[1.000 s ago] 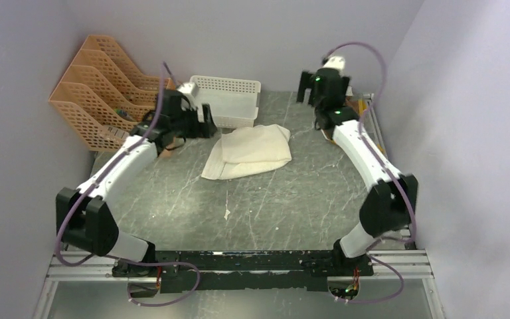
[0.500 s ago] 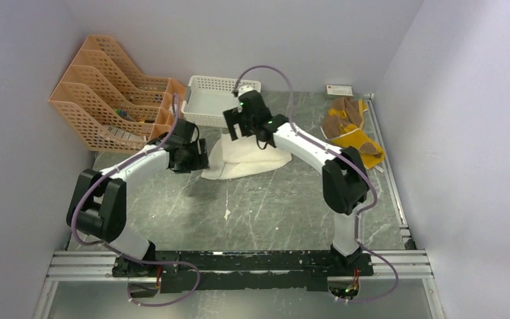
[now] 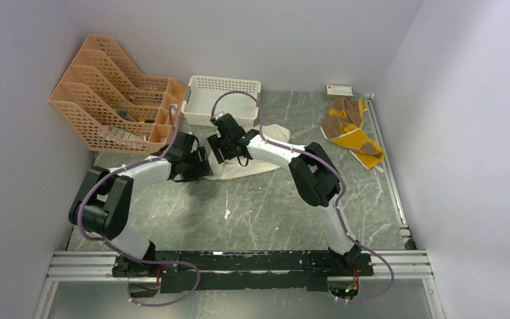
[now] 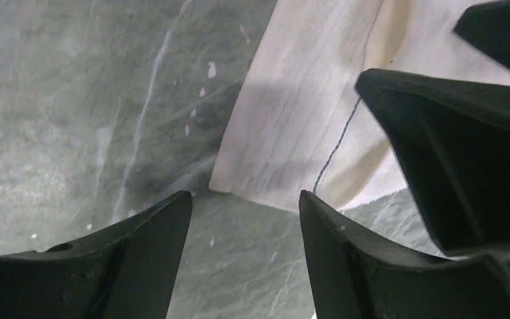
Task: Roll the towels
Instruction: Flatten out the towel at the center of the board.
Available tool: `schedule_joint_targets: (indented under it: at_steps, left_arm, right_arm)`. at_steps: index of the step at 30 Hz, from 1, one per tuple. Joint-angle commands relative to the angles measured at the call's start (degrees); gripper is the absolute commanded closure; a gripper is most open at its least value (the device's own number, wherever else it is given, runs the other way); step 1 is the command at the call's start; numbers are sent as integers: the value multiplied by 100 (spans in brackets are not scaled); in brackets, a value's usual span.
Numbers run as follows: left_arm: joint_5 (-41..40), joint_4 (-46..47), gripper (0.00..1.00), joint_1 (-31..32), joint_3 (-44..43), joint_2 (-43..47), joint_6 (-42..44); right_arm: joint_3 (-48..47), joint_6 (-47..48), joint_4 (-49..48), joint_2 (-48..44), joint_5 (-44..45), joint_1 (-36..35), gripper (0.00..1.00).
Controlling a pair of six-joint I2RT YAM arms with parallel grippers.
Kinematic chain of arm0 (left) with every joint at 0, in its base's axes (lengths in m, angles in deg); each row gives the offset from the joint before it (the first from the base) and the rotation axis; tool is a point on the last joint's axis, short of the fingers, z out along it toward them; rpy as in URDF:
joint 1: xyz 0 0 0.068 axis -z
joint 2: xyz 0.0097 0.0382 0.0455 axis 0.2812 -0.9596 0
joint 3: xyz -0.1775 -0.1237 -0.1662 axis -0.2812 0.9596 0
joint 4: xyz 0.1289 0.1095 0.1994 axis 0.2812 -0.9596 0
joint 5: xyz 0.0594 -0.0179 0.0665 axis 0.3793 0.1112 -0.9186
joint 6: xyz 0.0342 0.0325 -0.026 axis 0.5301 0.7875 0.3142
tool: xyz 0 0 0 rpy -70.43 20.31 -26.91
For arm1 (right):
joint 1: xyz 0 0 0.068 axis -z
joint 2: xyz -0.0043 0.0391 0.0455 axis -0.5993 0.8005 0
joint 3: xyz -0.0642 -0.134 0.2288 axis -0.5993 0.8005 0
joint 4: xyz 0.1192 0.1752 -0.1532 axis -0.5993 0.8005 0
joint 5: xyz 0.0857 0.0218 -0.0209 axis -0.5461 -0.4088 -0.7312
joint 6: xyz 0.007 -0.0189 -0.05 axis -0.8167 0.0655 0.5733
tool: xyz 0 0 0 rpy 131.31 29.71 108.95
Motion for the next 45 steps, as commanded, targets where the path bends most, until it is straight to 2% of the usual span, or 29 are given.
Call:
schedule_joint_targets:
  at_steps: [1,3,6,8,9,12,15,17,19,21,23,25,26,27,29,31,34,38,39,40,41,42,43,44,45]
  left_arm:
    - [-5,247,29,17,158,-468,-70]
    - [-52,279,40,17,100,-582,-48]
    - [-13,237,71,17,-31,-798,-40]
    - [45,60,87,17,-191,-920,-25]
    - [30,-159,92,17,-315,-965,-21]
    - [-206,-1260,93,17,-1019,-935,-43]
    - [-389,-2645,93,8,-2185,-831,6]
    - [-613,-3267,93,-31,-3003,-1019,300]
    - [-951,-3221,93,-204,-3688,-1483,680]
    - [-1162,-2945,93,-461,-4209,-1999,792]
    - [-1150,-2228,93,-648,-3996,-1947,749]
    - [-1258,-1037,93,-722,-3124,-1271,789]
    - [-1321,-666,93,-780,-2703,-856,759]
    - [-1237,-596,93,-885,-2515,-529,736]
    - [-995,-1010,93,-1169,-2794,-131,898]
    - [-1295,-1504,93,-1436,-3097,160,1188]
    - [-1399,-1548,93,-1869,-2883,723,1399]
    - [-839,-1821,93,-1970,-2153,1473,1289]
    - [-682,-1821,83,-1970,-1800,1716,1244]
    - [-637,-1853,65,-1955,-1466,1928,1169]
    - [-672,-1873,47,-1952,-1100,2177,1046]
    - [-700,-1853,32,-1952,-774,2407,984]
    - [-699,-1779,14,-1952,-502,2621,978]
    - [-700,-1789,1,-1952,-366,2798,984]
    - [-700,-1851,0,-1952,-336,2901,1022]
  right_arm:
    - [-318,-134,230,266,272,4,46]
    - [-427,-139,409,399,433,8,66]
    - [-542,-173,723,499,627,57,100]
    - [-535,-252,847,412,528,158,100]
    - [-554,-302,967,312,486,208,100]
    - [-1035,-483,1960,-125,378,297,100]
    - [-2092,-691,3360,-425,290,311,100]
    - [-2572,-1079,3946,-519,23,431,100]
    - [-2442,-1380,3544,-575,-327,709,100]
    - [-1919,-1567,2488,-632,-213,963,100]
    - [-874,-1475,1194,-1135,110,1004,100]
    - [483,-1089,154,-1962,550,940,100]
    - [820,-843,-170,-2357,783,940,100]
    - [903,-557,-272,-2701,1091,990,100]
    - [708,-436,172,-3314,1596,1337,100]
    - [901,-417,324,-3991,1782,1985,100]
    - [1669,-551,322,-5060,1840,2837,100]
    - [2940,-890,489,-6556,2422,2946,100]
    - [3318,-1012,512,-6980,2512,2945,90]
    - [3664,-1128,541,-7358,2644,2945,64]
    - [4043,-1286,622,-7674,2862,2950,32]
    - [4283,-1428,703,-7917,3023,2952,5]
    - [4440,-1472,718,-8079,3106,2948,1]
    - [4525,-1479,686,-8162,3123,2952,0]
    - [4559,-1473,611,-8167,3169,2952,0]
